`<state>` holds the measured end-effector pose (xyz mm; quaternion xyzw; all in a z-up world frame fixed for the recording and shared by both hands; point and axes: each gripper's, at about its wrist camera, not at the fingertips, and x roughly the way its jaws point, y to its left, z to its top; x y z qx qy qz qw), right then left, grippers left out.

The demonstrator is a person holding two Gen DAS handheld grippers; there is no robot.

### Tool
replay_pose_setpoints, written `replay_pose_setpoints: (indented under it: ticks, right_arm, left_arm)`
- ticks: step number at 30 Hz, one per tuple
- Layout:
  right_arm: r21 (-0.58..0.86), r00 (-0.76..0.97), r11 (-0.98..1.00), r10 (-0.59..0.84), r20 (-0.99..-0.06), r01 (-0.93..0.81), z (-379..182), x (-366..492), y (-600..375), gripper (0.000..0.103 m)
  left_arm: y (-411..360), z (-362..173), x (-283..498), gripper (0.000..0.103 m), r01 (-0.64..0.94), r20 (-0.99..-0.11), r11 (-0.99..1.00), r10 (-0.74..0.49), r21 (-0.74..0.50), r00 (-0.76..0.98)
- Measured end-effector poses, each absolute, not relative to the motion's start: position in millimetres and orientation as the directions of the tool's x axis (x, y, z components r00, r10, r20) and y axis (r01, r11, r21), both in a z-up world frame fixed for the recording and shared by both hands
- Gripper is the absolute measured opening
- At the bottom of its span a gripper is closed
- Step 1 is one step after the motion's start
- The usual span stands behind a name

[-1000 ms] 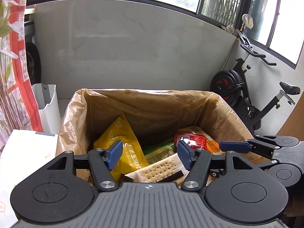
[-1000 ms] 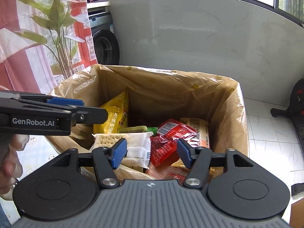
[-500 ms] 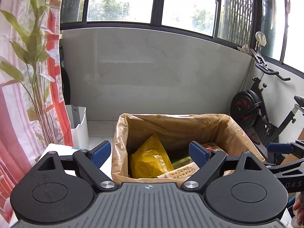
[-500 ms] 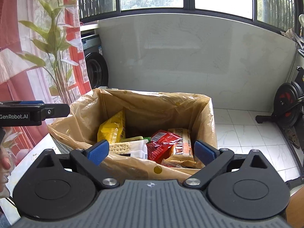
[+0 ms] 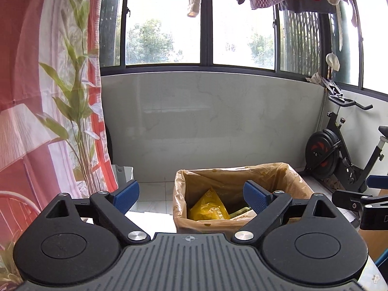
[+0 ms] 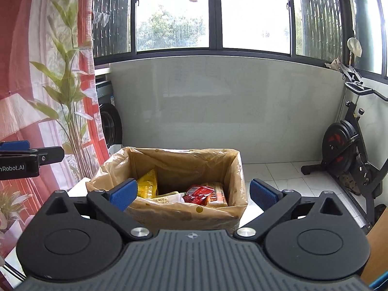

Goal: Organize snacks

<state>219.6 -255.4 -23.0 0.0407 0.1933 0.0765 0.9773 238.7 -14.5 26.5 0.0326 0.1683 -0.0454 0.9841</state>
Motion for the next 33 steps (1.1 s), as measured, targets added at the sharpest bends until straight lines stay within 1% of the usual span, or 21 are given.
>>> replay_pose_setpoints:
  ticks: [4,7,12,22,33]
  right_arm:
    - [0.152,0.921,0.980,0.177,-0.348,-0.130,-19,199,-257,0.101]
    - [0.143,0.922,0.981,0.174,-0.345,-0.132,-17,186,-256,0.101]
    - [0.117,0.926,0.985,0.159,-0.341,-0.126,-16,174,-252,0.101]
    - [0.119,0.931,0.984,0.165,-0.325,-0.133,-13,168,-251,0.101]
    - [0.123,0.924,0.983,0.171,-0.342,-0.136,-16,170,-248,0.101]
  left_arm:
    - [-14,34,212,0.094,0.099,-0.288,0.994,-0.082,0.045,0.954]
    - [-14,35,197,0.094,0.085,-0.266,0.995,-0.069,0.048,0.962]
    - [-13,36,185,0.094,0.076,-0.267,0.996,-0.059,0.054,0.962]
    - [-7,36,180,0.094,0.059,-0.271,0.997,-0.042,0.057,0.962]
    - [-3,32,182,0.094,0.045,-0.297,0.997,-0.027,0.055,0.955]
